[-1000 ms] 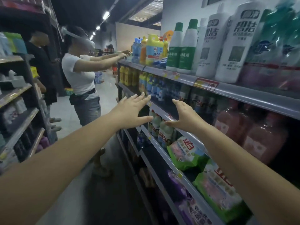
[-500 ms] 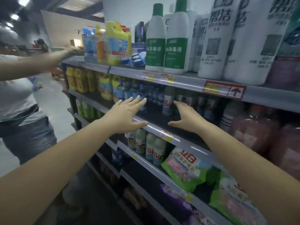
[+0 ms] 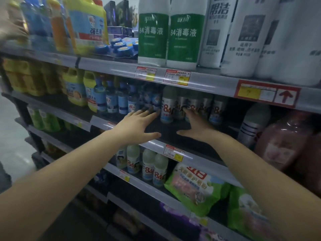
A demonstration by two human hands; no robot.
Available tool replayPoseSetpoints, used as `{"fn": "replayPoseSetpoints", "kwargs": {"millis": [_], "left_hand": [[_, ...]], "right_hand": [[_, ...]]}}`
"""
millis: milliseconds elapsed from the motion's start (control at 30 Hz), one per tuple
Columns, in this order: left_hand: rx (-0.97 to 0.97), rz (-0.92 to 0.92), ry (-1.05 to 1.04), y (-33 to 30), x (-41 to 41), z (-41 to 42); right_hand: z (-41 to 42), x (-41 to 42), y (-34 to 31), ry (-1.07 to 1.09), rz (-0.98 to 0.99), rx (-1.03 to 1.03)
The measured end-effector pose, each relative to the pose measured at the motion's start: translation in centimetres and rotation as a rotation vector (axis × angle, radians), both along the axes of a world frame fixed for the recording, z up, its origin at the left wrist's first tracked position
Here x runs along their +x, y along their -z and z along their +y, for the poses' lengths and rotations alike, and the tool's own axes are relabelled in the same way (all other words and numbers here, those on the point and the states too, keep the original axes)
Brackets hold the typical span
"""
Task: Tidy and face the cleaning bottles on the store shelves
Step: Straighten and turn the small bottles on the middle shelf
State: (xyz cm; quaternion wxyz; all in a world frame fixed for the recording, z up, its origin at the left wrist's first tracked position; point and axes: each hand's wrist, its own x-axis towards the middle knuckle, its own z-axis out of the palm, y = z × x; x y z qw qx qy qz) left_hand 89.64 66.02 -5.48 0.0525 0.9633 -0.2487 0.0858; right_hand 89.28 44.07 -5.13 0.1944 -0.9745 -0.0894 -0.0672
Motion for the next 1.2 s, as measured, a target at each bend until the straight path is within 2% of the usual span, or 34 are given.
{"fn": "replayPoseSetpoints", "kwargs": {"millis": [267,467,700,867,967,1133,1200], "left_hand": [[-0.03,-0.029,0.095,3.1,5.6,1.8],[0.246,-0.026,0.213,5.8,7.8,1.5],[0.224,-0.001,0.366,5.8,11.2,3.0],[0.39,-0.076,0.487,6.9,11.6,4.7],[0.375,-0.127,0.565,8.6,11.2,5.5],[0.27,-0.243,0.705,11.4,9.5,7.2],[0.224,-0.311,0.77,13.0,9.3,8.0]], "right_hand": [[0.4,3.7,2.8,-0.012,-0.043,-0.012],[2.3,5.3,5.1,0.019,-0.062,-0.052],[5.4,6.0,6.3,0.112,-0.096,-0.085],[8.3,4.2,7.1,0.181,-0.089,-0.246],[10.1,2.8,8.5,0.202,-0.098,-0.276],[11.1,0.0,11.4,0.176,-0.351,-0.262],[11.4,-1.1,12.2,0.183,-0.357,-0.288]]}}
